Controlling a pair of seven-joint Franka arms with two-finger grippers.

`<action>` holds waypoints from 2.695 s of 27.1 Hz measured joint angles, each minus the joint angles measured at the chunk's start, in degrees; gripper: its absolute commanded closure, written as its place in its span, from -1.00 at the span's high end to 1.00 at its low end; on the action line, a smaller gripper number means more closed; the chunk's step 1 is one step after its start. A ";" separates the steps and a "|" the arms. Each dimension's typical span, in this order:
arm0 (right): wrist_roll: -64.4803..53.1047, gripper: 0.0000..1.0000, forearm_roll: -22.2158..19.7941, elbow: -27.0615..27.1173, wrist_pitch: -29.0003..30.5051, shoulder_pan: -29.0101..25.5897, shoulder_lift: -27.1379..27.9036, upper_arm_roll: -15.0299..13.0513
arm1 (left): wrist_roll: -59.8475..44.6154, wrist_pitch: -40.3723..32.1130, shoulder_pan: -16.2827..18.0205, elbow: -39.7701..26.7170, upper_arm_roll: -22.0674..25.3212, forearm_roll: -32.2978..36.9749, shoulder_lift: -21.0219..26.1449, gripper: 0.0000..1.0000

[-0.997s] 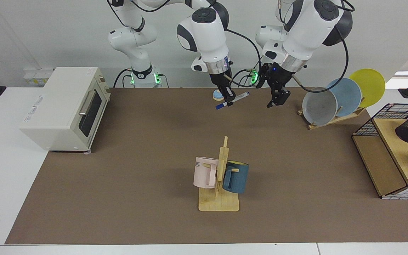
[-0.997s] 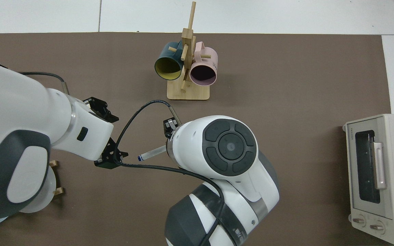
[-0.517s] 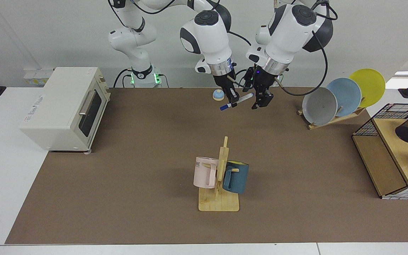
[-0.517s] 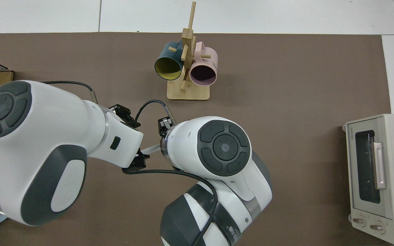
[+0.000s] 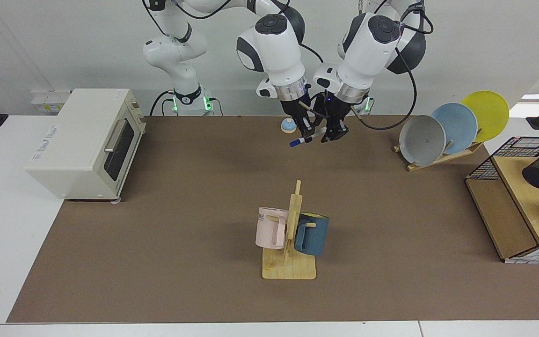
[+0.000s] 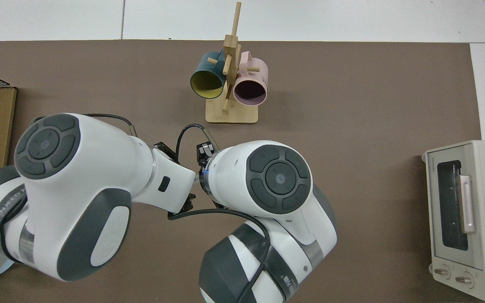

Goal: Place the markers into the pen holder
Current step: 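Grasp the marker with the left gripper while the right gripper releases, then carry the marker outward with the left gripper while the right gripper withdraws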

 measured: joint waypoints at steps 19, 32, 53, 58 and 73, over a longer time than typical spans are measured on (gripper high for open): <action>-0.85 -0.23 0.03 0.02 0.65 -0.19 0.22 -0.13 | -2.45 2.29 0.00 -0.26 -0.03 -0.67 -0.01 -1.00; -13.79 0.99 0.48 0.06 -3.86 -6.04 -0.23 -0.37 | -3.30 2.78 1.49 -0.56 1.37 1.55 0.05 -1.00; -61.63 1.00 -2.99 -0.17 -14.08 -19.78 -5.29 -0.93 | -1.38 2.50 17.47 -1.10 1.80 27.46 0.05 -1.00; -70.61 1.00 -5.98 -0.17 -15.87 -20.73 -6.25 -1.11 | 0.50 2.29 20.92 -0.86 1.87 36.23 0.01 -1.00; -86.63 1.00 -9.94 1.51 -23.58 -24.39 -7.92 -1.37 | 24.70 0.94 29.82 9.53 2.03 49.16 -1.45 -1.00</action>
